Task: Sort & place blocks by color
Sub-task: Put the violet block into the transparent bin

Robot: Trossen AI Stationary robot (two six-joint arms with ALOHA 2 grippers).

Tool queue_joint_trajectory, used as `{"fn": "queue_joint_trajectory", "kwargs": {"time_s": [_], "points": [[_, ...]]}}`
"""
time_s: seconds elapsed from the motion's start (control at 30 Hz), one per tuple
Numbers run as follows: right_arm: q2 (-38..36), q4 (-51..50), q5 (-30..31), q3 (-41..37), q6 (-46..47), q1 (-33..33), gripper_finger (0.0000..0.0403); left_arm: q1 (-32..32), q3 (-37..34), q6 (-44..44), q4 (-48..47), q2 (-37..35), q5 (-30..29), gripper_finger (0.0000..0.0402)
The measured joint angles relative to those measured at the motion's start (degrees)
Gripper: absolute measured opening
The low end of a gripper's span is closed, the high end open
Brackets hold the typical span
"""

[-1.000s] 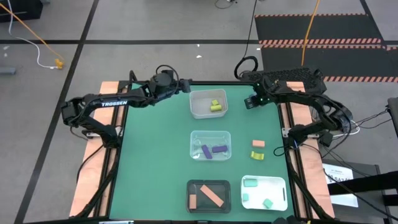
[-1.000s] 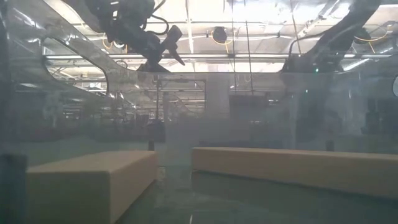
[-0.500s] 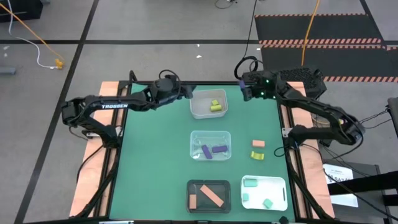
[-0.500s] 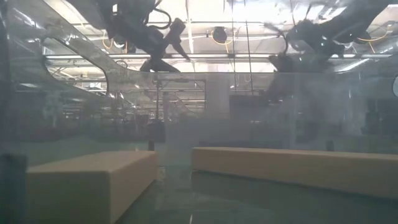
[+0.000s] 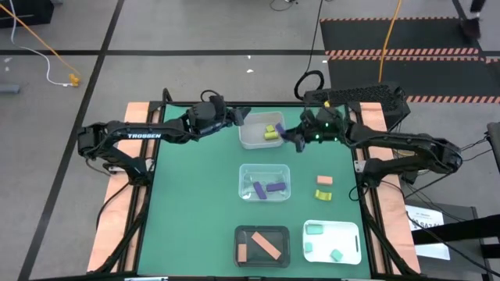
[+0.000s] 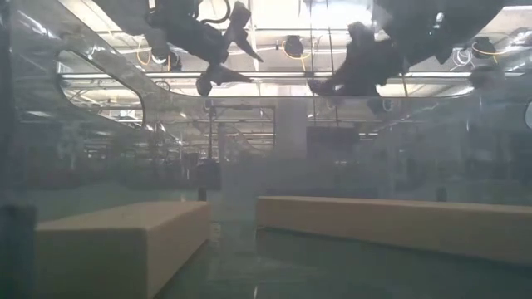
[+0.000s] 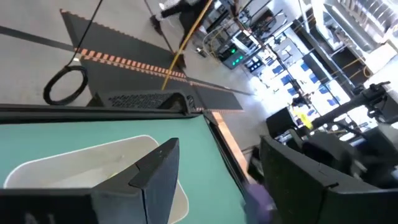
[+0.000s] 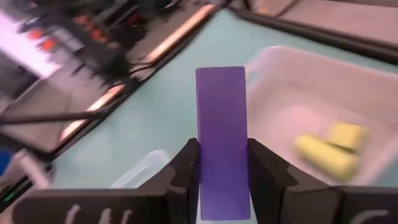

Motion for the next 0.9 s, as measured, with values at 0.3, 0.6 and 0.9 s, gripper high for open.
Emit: {"fn": "queue_joint_trajectory", "kwargs": {"time_s": [0.3, 0.6, 0.9], "points": [[2.83, 7.96, 0.22, 0.0, -0.01, 11.87, 0.008, -0.02, 0.0, -4.01, -0.07, 0.0, -1.43, 0.0223], [11.2, 17.93, 0.22, 0.0, 1.33, 21.39, 0.008, -2.77, 0.0, -6.18, -0.22, 0.0, -1.41, 0.0223], [19.66, 17.83, 0.42, 0.0, 3.0, 25.7, 0.008, -6.39, 0.0, -7.26, -0.7, 0.0, -1.4, 0.0223]]}}
